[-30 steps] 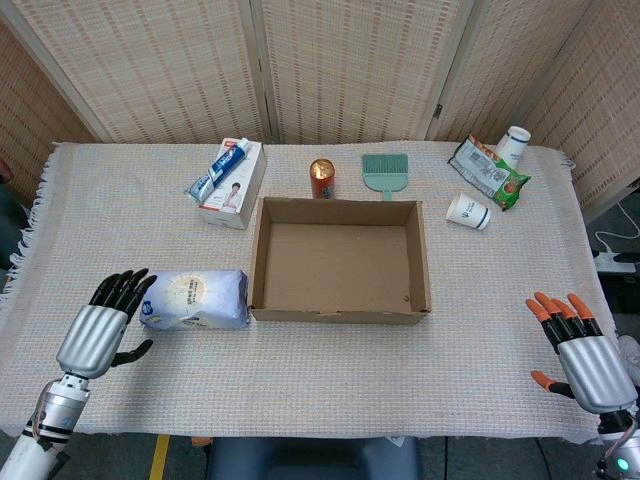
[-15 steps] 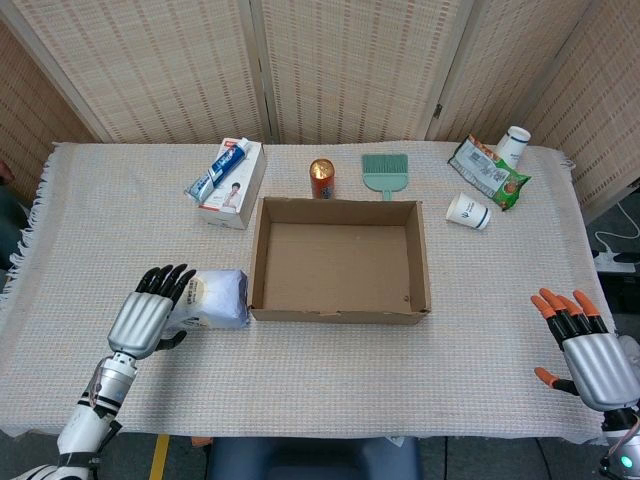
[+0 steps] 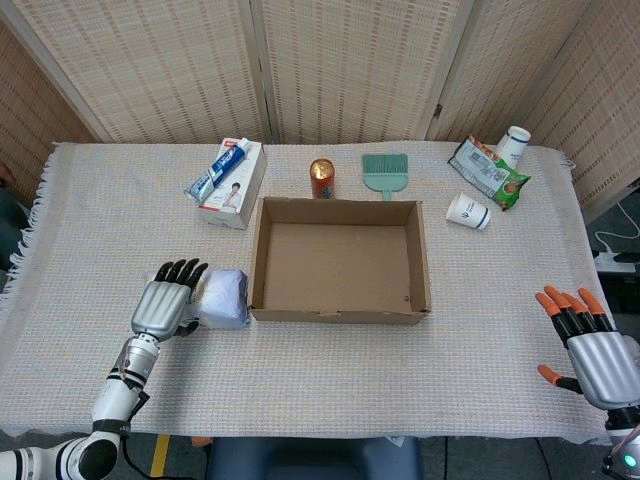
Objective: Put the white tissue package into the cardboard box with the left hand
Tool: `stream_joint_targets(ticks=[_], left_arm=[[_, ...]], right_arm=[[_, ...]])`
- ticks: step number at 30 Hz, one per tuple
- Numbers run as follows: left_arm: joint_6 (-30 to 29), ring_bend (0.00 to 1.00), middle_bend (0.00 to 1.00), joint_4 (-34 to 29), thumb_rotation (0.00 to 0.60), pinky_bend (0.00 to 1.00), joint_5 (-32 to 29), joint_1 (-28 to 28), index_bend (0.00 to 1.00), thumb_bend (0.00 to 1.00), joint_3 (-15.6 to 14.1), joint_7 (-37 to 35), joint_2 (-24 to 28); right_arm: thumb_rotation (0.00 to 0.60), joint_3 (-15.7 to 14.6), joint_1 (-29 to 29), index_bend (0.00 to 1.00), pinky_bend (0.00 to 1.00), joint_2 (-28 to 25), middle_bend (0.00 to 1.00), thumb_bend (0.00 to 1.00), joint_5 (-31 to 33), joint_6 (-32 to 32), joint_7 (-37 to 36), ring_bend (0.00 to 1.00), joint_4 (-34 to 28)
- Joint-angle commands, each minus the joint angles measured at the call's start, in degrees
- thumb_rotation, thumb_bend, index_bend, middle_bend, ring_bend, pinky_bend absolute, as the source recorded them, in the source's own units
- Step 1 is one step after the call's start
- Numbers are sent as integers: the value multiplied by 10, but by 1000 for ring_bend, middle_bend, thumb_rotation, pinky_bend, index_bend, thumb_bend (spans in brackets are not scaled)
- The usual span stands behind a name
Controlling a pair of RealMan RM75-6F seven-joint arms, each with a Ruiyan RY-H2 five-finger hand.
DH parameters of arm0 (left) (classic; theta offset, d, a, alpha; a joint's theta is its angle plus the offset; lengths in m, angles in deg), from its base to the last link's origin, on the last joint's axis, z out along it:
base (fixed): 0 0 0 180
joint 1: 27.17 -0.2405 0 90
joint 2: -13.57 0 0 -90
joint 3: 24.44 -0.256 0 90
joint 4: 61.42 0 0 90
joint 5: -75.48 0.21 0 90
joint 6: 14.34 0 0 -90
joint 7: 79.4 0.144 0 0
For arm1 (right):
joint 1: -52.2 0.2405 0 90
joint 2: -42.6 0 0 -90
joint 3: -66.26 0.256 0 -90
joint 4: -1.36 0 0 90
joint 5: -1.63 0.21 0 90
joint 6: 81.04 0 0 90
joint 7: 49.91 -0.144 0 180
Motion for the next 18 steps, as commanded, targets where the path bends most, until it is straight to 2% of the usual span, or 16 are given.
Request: stream_joint_targets(ticks=[1,7,18], left_arm=[[21,0,0,13,600,68,-33,20,0,211,0,9,-1],[52,0,0,2,600,60,-97,51,0,211,-10,33,24],[67,0,0,26,600,58,-151,91,0,208,-29,39,24]], right_arm=[[600,1,1,58,0,0,30,0,2,2,0,0,1],[600,3,2,59,0,2,30,0,5,3,-1,0,4],[600,3,1,60,0,2,30,0,4,0,1,0,2]])
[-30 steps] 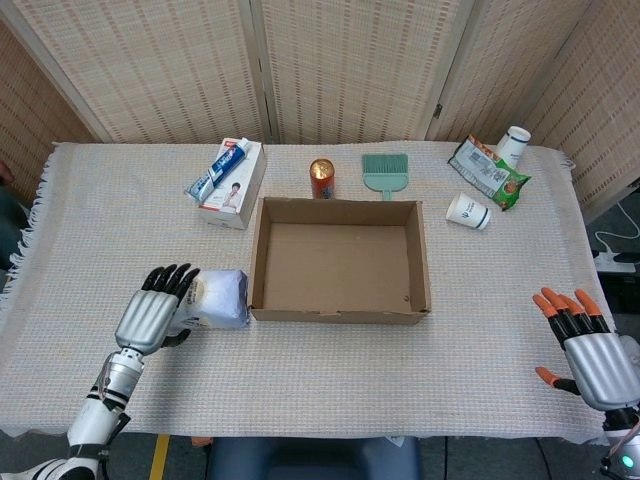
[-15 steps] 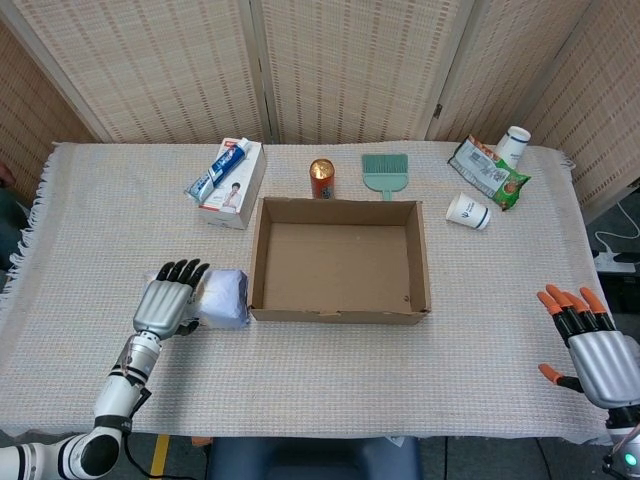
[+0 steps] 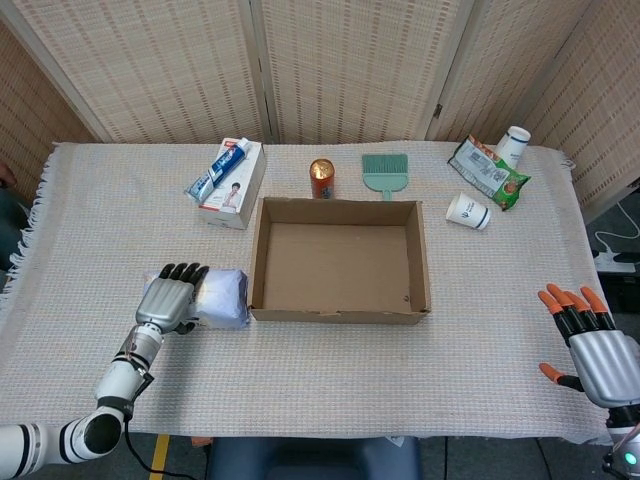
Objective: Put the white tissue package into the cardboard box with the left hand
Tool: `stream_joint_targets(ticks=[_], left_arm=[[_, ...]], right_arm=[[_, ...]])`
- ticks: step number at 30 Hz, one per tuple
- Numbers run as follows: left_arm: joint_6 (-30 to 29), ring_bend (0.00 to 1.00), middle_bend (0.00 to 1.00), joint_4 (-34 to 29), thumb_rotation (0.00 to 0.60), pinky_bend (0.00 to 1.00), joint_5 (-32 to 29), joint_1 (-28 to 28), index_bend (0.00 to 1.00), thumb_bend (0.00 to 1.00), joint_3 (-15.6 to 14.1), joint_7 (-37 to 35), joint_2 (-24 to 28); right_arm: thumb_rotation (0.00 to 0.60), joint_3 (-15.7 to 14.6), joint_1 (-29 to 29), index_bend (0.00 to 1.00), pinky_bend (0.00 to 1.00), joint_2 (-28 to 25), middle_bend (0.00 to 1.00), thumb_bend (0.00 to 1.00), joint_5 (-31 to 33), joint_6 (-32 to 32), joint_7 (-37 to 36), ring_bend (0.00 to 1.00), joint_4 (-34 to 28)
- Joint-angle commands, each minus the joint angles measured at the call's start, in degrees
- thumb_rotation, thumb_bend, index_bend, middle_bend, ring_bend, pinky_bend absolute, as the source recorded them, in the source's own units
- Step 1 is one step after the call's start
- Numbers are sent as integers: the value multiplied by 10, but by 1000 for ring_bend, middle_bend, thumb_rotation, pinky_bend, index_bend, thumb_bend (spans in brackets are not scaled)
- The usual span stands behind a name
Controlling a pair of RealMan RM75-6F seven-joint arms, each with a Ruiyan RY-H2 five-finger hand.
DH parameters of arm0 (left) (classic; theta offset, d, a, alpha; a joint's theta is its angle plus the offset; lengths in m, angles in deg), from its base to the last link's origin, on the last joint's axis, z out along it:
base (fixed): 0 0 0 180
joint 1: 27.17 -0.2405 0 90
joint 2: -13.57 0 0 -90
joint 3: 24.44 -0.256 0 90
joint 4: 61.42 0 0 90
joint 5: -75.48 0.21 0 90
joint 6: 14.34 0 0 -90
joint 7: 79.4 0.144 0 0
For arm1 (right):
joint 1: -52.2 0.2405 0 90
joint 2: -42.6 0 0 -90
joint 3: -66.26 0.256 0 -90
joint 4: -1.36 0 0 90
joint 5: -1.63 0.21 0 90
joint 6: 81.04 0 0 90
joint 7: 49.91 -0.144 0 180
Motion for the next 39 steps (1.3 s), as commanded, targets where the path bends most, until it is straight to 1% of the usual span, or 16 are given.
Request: stream_joint_targets(ticks=[1,4,5,7,8,9,12,14,17,22,27,34,39], left_arm=[[7,0,0,8,600,58,-13,10,0,208,-8,2,0],[10,0,0,14,600,87,-20,17,0,209,-15,2,1],[7,0,13,16,600,117,-19,19,0,212,-17,0,1],[3,25,77,19,600,184,-15,21,3,222,-22,-3,1],[2,59,131,20,600,222,-14,22,21,228,-23,-4,1],[1,89,166,21,600,245,-14,23,42,234,-25,-5,1],[-3,227,315,23,600,353,-14,27,174,251,-29,-7,0],[-5,301,396,24,600,413,-14,29,244,258,-34,-7,1],[-1,357,457,23,600,460,-20,34,307,265,-40,-4,4],[3,399,504,13,600,501,-29,41,357,267,-51,0,18],[-10,414,521,-7,600,515,-26,46,378,267,-54,3,46],[-47,428,537,-52,600,526,-36,60,395,266,-55,38,116],[-63,437,550,-83,600,533,-43,71,407,268,-48,53,161]], right_arm=[[600,0,0,60,0,0,30,0,0,0,0,0,0],[600,0,0,60,0,0,30,0,0,0,-1,0,1],[600,0,0,60,0,0,30,0,0,0,-1,0,1],[600,0,0,60,0,0,30,0,0,0,-1,0,1],[600,0,0,60,0,-1,30,0,0,0,-1,0,1],[600,0,0,60,0,-1,30,0,0,0,-1,0,1],[600,0,0,60,0,-1,30,0,0,-1,-1,0,0],[600,0,0,60,0,0,30,0,0,-1,-1,0,0],[600,0,0,60,0,0,30,0,0,-1,0,0,0],[600,1,0,60,0,-1,30,0,0,-1,-2,0,1],[600,1,0,60,0,-1,30,0,1,-1,-3,0,0],[600,0,-1,60,0,-3,30,0,-1,-3,-5,0,-1],[600,0,-2,60,0,-4,30,0,-3,-6,-7,0,-2]])
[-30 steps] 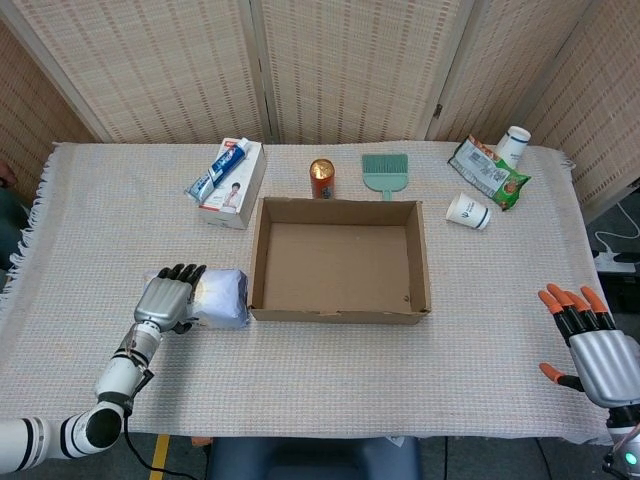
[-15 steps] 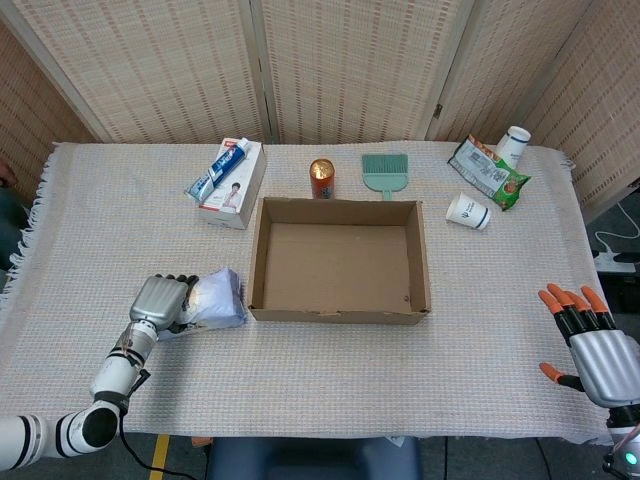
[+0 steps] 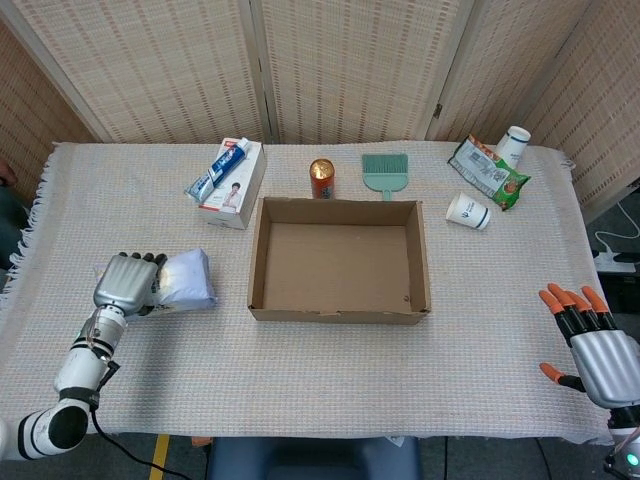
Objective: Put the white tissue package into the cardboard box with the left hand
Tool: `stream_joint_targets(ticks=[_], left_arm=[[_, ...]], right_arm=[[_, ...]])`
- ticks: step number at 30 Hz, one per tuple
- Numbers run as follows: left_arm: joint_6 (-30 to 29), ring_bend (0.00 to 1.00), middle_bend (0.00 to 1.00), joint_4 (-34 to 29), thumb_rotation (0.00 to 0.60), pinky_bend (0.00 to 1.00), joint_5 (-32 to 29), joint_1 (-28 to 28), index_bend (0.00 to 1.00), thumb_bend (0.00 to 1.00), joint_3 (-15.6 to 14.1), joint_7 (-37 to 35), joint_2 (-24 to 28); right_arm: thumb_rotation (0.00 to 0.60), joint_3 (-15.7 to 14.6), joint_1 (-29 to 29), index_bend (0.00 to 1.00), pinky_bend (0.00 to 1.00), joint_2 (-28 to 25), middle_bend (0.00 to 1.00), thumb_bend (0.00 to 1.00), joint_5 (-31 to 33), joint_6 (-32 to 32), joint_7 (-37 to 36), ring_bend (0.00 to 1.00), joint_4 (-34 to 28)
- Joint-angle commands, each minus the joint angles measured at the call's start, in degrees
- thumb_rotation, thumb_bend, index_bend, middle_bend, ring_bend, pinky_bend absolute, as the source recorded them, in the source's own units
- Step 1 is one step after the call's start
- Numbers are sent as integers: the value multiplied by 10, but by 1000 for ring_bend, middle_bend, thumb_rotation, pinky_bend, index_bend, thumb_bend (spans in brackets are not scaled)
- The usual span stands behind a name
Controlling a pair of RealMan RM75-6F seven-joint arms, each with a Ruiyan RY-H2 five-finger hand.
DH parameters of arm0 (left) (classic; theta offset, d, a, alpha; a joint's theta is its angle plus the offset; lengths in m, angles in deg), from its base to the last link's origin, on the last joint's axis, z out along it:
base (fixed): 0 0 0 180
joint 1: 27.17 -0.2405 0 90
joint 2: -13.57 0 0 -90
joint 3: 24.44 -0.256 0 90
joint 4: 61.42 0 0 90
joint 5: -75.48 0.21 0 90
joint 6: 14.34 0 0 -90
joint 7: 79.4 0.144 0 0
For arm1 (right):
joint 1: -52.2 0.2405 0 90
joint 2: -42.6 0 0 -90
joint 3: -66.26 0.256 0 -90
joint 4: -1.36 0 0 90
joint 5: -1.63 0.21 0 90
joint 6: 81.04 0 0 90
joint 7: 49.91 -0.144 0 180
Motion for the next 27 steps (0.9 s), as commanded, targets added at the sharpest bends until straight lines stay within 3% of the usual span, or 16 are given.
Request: stream_joint_targets(ticks=[1,14,21,27], left_arm=[[-17,438,552,-27,600,533,-3,10,408,268,9,10,29],[-114,455,568,-37,600,548,97,41,426,269,58,43,19],[-104,461,574,-74,600,554,74,69,432,269,92,48,7],[-119,472,586,-89,600,566,80,110,444,268,113,72,-60]], right_arm=[[600,0,0,60,0,-1,30,0,-1,-1,0,0,-1],[600,2,-3,60,0,-8,30,0,-3,-9,-11,0,-3],[600,2,-2,59,0,-8,30,0,-2,-8,-13,0,-3],[600,2,-4,59,0,-9,30,0,-4,-12,-14,0,-5]])
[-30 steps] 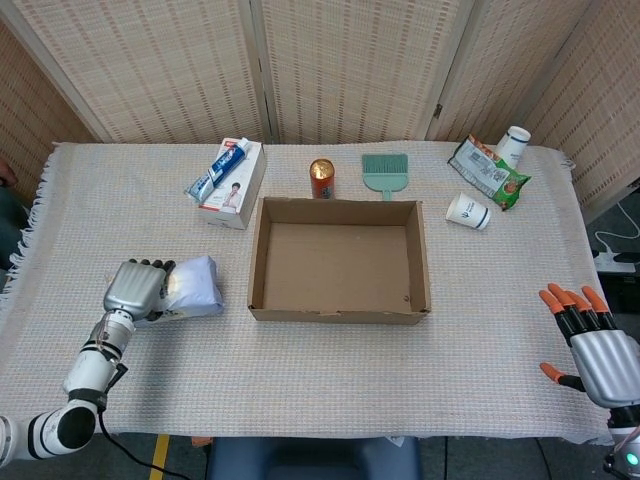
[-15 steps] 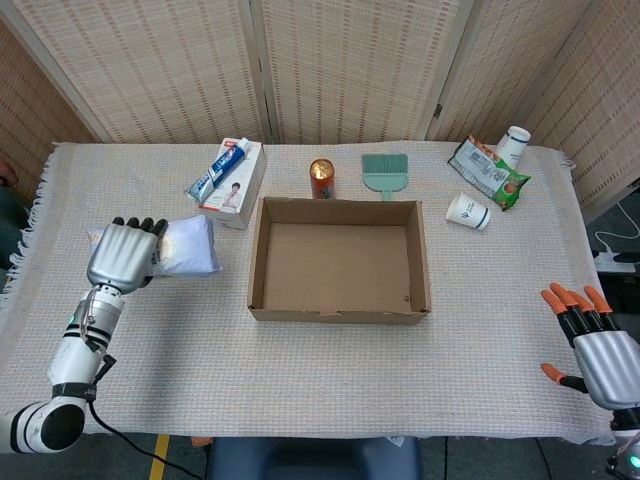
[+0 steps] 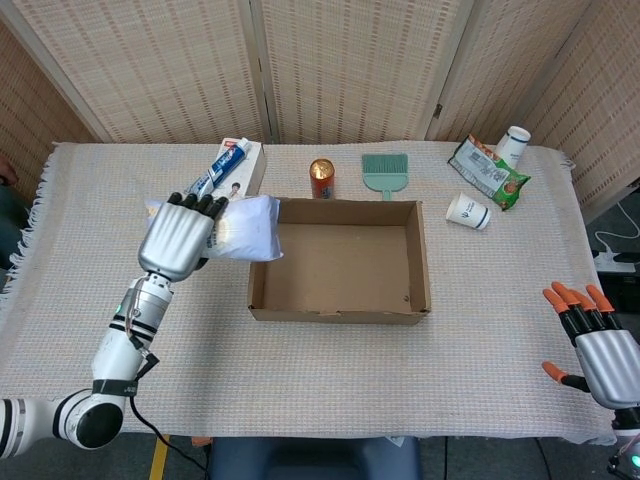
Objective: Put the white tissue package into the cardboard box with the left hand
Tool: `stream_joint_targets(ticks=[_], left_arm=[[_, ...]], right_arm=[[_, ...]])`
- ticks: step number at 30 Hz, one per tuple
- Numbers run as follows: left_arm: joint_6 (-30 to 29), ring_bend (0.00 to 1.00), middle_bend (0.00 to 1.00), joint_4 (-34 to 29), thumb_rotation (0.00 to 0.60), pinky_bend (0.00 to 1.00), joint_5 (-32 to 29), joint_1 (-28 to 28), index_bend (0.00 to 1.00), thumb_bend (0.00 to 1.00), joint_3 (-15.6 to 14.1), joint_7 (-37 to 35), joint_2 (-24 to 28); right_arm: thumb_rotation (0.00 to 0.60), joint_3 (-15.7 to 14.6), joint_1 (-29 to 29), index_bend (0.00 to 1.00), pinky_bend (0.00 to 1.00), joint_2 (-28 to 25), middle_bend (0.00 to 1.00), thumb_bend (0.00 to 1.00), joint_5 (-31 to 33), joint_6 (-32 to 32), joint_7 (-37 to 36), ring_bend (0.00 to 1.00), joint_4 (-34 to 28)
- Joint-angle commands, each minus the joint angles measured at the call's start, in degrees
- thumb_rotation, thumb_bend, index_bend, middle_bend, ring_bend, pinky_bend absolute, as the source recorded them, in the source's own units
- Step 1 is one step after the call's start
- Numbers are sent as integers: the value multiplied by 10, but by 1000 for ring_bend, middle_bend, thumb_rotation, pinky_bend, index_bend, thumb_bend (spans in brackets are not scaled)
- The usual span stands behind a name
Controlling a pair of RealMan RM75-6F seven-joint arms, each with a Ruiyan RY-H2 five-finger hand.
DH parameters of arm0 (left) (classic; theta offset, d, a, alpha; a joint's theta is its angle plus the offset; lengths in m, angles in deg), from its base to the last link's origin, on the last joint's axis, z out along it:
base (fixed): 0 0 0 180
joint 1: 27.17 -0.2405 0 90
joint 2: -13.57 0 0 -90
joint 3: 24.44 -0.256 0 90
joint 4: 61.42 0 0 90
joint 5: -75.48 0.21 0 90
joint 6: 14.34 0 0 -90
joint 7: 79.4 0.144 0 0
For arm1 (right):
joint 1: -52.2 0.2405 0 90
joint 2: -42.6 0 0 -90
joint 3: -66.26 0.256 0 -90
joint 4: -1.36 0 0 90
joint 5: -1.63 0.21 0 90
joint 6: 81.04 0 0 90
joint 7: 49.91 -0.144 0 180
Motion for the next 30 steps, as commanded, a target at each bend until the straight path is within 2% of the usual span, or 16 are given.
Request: stream_joint_targets(ticks=[1,13,22,30], left_arm=[[-17,473,588,-1,600,567,13,27,445,268,11,18,-53],[-38,478,595,98,600,571,70,75,456,268,26,2,-217],[-22,481,598,198,600,573,94,92,457,267,33,-42,-309],[-3,480,595,279,600,571,110,98,454,267,34,-70,-366]], right_arm=[[600,1,-2,59,0,-2,30,0,0,-5,-3,0,-1],[600,2,-3,59,0,-8,30,0,-3,-10,-12,0,-3],[600,1,-3,59,0,-8,30,0,-4,-8,-13,0,-3],[600,4,-7,59,0,-11,30,0,3,-13,-18,0,-1]])
